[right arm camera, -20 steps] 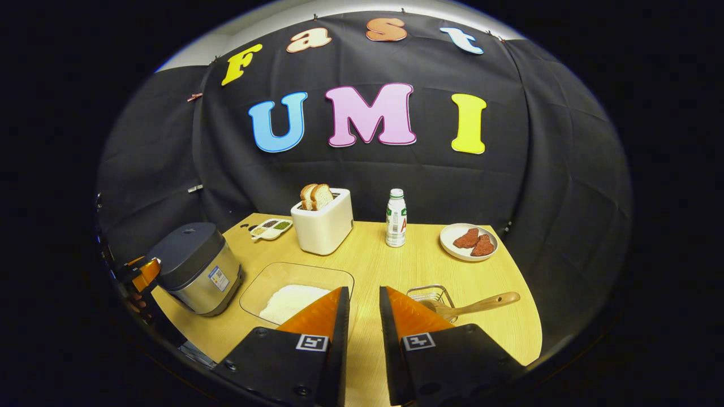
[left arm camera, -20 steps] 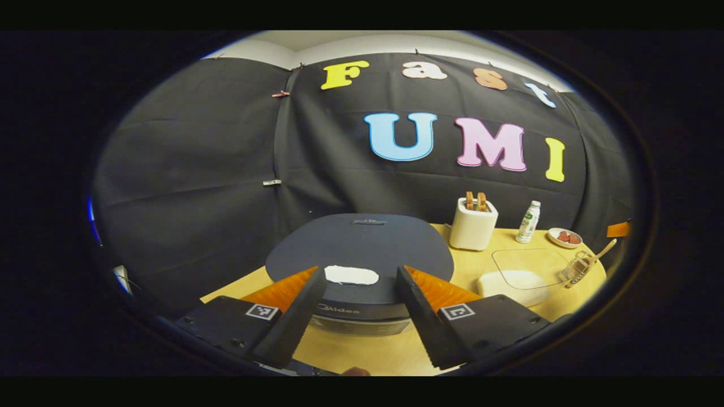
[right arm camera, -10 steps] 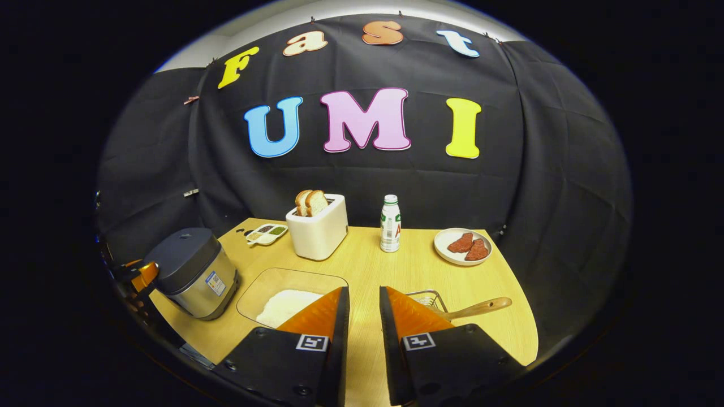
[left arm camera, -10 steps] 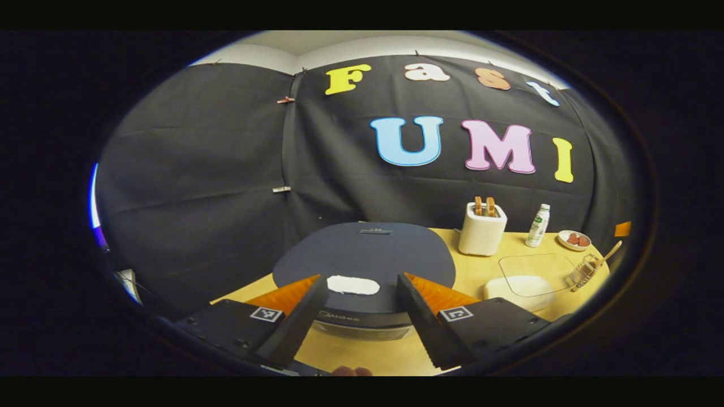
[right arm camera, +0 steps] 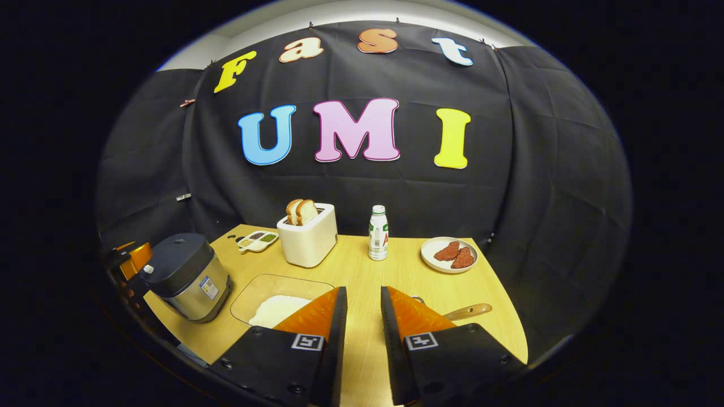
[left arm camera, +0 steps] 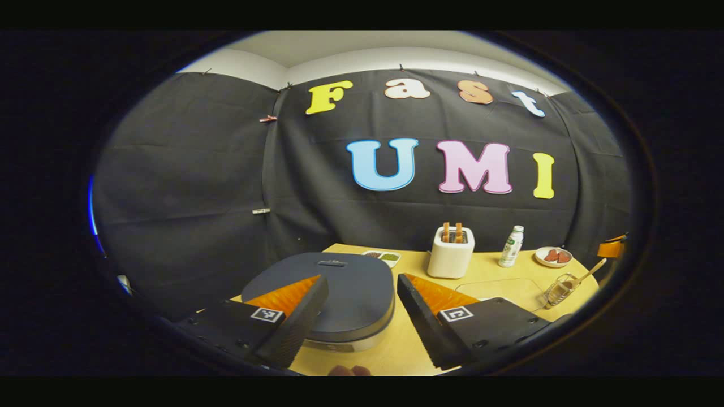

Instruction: Close the left gripper, press the button to open the rice cooker; take a wooden spoon from the chopstick holder with the right hand, scoop a spoonful of rice and pour it into the rice cooker, then put the wooden spoon back into the chopstick holder.

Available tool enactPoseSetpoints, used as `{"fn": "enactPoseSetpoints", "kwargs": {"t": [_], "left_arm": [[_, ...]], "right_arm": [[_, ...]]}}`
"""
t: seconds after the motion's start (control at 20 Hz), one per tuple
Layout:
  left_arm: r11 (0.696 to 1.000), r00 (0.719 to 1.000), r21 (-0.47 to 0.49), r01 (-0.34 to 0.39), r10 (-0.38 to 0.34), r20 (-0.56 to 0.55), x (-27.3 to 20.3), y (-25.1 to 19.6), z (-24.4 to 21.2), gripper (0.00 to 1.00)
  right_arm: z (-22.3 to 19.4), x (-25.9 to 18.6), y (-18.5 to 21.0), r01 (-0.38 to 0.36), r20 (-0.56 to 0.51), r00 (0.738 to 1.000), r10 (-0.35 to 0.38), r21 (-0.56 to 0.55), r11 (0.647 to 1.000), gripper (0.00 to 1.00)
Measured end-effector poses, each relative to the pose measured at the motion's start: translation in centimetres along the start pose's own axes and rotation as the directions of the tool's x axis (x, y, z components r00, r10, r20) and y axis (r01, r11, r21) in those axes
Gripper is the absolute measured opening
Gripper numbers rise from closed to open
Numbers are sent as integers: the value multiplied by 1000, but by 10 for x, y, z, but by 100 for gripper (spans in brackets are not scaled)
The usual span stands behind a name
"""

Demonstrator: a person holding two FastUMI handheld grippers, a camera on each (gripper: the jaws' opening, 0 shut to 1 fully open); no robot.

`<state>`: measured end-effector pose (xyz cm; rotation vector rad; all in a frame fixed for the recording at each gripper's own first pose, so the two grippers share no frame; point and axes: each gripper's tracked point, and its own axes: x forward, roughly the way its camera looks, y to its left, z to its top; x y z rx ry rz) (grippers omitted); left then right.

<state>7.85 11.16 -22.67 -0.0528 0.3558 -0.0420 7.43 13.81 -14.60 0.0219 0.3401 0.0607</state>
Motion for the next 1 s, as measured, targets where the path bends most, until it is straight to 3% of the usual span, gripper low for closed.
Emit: {"fn": "enactPoseSetpoints", "kwargs": {"t": [0.1,0.15,0.3,0.35,0.45,1.0], "left_arm": [[1000,1000,3,9,-9,-8,-3,-15,5,86],[1000,1000,-2,18,-18,-11,-5,-22,7,89],[999,1000,-42,28,-28,7,-14,-37,19,89],[999,1000,-34,25,-24,13,-17,-41,22,90],[1000,1000,-3,22,-22,21,-22,-50,27,89],[995,992,57,77,-82,96,-56,-108,55,90]], "right_arm": [[5,-3,1,-8,16,1000,8,2,1000,47],[6,-4,-1,-6,21,1000,6,3,1000,57],[12,-9,-7,6,41,999,-6,-2,1000,64],[14,-10,-10,10,48,999,-10,-3,1000,75],[19,-13,-14,18,66,998,-17,-6,1000,82],[38,-33,-22,1,128,992,0,-9,1000,87]]}}
